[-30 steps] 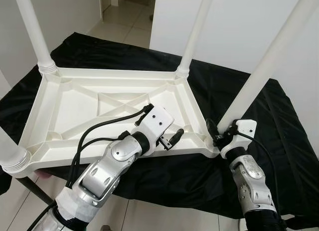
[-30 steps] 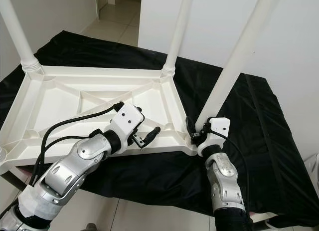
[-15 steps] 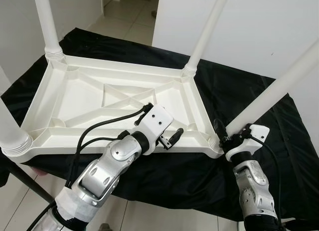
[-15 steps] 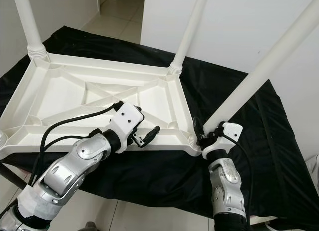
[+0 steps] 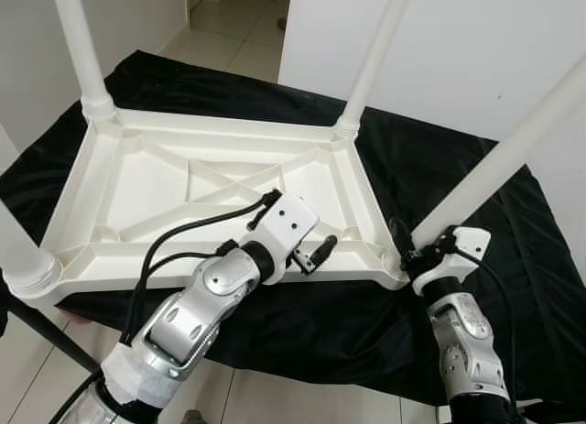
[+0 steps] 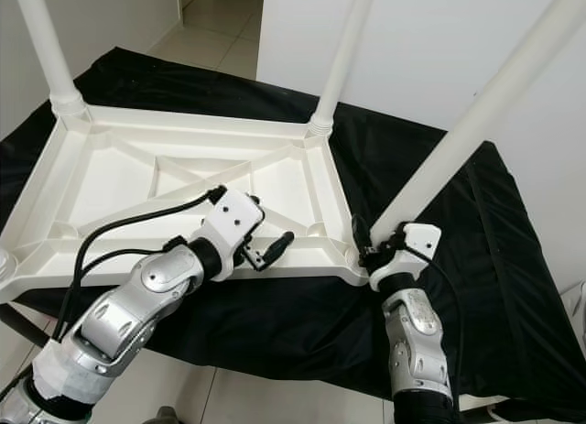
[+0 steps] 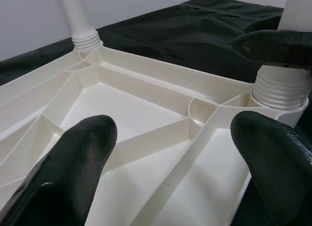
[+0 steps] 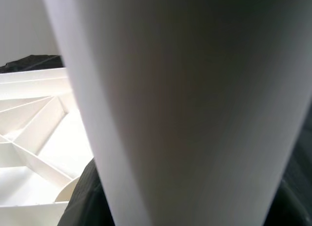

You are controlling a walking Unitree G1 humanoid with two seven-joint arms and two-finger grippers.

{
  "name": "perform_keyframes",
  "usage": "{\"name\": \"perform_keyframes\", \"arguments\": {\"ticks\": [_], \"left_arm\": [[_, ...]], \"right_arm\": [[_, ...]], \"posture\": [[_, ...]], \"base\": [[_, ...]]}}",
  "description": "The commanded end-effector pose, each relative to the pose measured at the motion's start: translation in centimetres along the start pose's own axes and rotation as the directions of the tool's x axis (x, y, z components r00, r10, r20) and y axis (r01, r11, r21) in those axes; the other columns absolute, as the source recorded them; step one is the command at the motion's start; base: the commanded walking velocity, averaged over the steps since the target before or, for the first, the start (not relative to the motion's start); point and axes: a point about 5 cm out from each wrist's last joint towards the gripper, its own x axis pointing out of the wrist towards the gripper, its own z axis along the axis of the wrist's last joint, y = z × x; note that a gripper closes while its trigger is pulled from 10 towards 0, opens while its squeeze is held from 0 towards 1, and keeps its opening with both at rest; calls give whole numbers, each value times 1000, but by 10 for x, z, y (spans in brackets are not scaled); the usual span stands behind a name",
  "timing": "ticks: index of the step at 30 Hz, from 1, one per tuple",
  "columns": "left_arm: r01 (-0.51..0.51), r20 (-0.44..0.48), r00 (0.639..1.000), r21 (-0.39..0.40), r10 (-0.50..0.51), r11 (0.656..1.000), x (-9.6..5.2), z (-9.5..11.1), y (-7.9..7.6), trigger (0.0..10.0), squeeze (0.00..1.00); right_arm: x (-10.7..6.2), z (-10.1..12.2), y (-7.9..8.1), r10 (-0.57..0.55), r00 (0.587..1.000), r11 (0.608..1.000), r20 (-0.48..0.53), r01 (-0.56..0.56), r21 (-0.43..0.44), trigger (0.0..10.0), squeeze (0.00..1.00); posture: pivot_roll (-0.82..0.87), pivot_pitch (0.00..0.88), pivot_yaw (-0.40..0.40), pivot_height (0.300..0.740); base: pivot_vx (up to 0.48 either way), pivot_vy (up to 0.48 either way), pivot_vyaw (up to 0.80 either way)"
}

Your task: Building children table

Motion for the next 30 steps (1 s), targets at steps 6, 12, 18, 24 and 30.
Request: {"name": "perform_keyframes", "arguments": {"ticks": [6, 12, 18, 24, 30], "left_arm": [[120, -2, 993, -11, -120, 993, -1, 1, -10, 10000, 0], [121, 0, 993, -12, -121, 993, 1, 1, -11, 10000, 0], [119, -1, 993, -13, -119, 993, 1, 2, -11, 10000, 0], [118, -4, 993, -17, -119, 993, 0, 2, -11, 10000, 0], [123, -4, 992, -16, -123, 992, 0, 2, -11, 10000, 0]], "right_arm": [[-3, -34, 7, -141, 971, 984, -192, 116, -137, 10000, 0], [10, -35, 17, -289, 941, 954, -177, 267, -138, 10000, 0], [16, -40, 27, -313, 932, 950, -184, 302, -85, 10000, 0], [30, -44, 44, -318, 925, 947, -208, 321, -18, 10000, 0], [39, -40, 53, -293, 938, 954, -188, 299, 7, 10000, 0]], "posture": [[145, 86, -62, 740], [151, 87, -65, 740], [154, 89, -67, 740], [157, 90, -64, 740], [158, 85, -68, 740]], "base": [[0, 0, 0], [0, 0, 0], [0, 0, 0], [0, 0, 0], [0, 0, 0]]}}
